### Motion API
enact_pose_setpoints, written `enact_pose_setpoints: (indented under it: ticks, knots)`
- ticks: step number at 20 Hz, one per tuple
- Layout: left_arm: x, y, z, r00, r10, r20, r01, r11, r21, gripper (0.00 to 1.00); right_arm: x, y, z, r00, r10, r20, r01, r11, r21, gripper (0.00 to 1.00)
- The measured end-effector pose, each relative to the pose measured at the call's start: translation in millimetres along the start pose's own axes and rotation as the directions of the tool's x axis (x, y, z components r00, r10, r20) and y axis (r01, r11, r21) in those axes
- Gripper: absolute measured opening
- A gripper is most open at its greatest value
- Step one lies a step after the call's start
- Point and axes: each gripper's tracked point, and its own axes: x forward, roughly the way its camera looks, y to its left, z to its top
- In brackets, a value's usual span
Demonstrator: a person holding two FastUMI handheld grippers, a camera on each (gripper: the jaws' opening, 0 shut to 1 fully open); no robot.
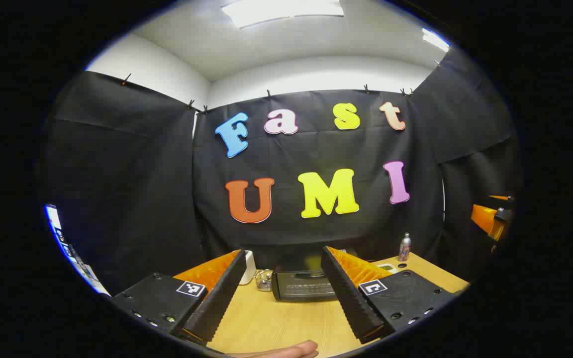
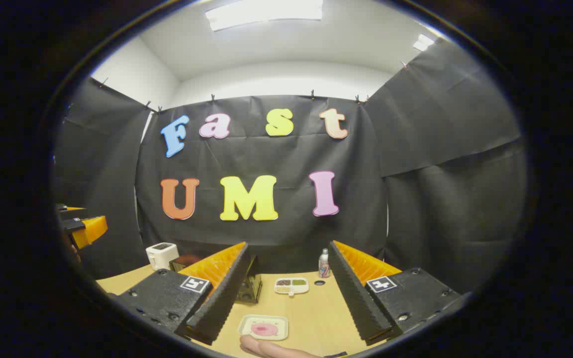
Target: Open the electric oven with the left hand, put the food in, and close the electric oven.
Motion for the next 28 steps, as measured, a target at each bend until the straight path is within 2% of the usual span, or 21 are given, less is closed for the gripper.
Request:
enact_pose_setpoints:
  ticks: [4,11,16,20,25,28]
  knots:
    - [6.2,-5.8,-3.1,1.000,-0.014,-0.002,0.014,1.000,0.003,0.96,2.4,-14.9,2.1,1.000,-0.021,-0.003,0.021,1.000,0.014,0.98]
    - [23.2,-2.8,-0.6,1.000,-0.021,0.009,0.021,0.999,-0.042,0.96,14.7,-24.1,17.6,1.000,-0.003,0.002,0.003,1.000,0.017,0.98]
    - [46.4,-7.9,-7.4,1.000,-0.017,-0.001,0.017,0.999,-0.037,0.96,23.8,-27.8,20.6,1.000,0.009,0.016,-0.009,1.000,0.022,0.98]
    - [83.4,-16.7,-37.1,0.999,-0.011,-0.049,0.009,0.999,-0.046,0.96,37.2,-35.3,12.5,0.999,0.002,0.035,-0.003,1.000,0.008,0.98]
    - [140.8,-40.0,-85.9,0.989,-0.068,-0.128,0.059,0.996,-0.073,0.96,61.7,-49.6,-21.5,0.999,-0.001,-0.036,0.001,1.000,0.006,0.98]
    - [173.9,-61.4,-114.5,0.972,-0.139,-0.188,0.117,0.985,-0.124,0.96,72.6,-61.9,-31.6,0.998,-0.010,-0.058,0.010,1.000,0.005,0.98]
